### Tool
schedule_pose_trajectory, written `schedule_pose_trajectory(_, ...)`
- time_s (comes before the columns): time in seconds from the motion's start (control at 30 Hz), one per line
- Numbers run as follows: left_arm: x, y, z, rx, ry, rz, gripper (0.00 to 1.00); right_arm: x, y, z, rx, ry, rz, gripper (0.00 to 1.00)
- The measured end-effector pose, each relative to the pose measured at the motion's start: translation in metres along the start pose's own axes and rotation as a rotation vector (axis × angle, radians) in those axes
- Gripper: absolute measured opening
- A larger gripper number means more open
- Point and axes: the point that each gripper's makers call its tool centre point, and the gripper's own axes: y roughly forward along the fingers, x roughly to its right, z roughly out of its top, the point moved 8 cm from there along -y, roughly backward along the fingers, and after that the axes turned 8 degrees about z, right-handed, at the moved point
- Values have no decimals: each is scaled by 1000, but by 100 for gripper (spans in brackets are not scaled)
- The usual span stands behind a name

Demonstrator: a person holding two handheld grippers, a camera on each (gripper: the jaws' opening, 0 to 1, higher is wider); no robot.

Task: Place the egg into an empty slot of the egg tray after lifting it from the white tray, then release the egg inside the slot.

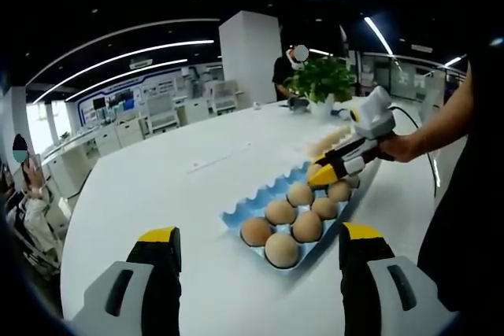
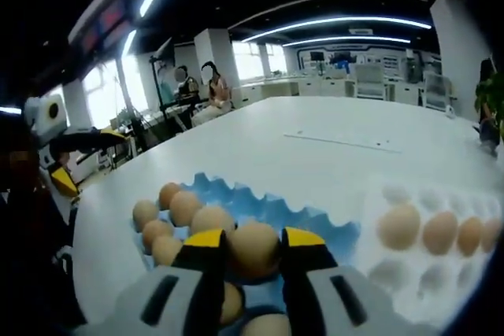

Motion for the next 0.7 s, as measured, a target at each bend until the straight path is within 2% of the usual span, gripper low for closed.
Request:
schedule_pose_trajectory(0.13,1,0,0,-1,-1,-1,84,0,0,1,6,-3,7,27)
schedule_pose_trajectory(0.4,1,1,0,1,0,0,84,-1,1,-2,-7,-121,41,27)
schedule_pose_trajectory(0.7,2,-1,1,3,1,2,84,-1,1,-2,-6,-143,61,28)
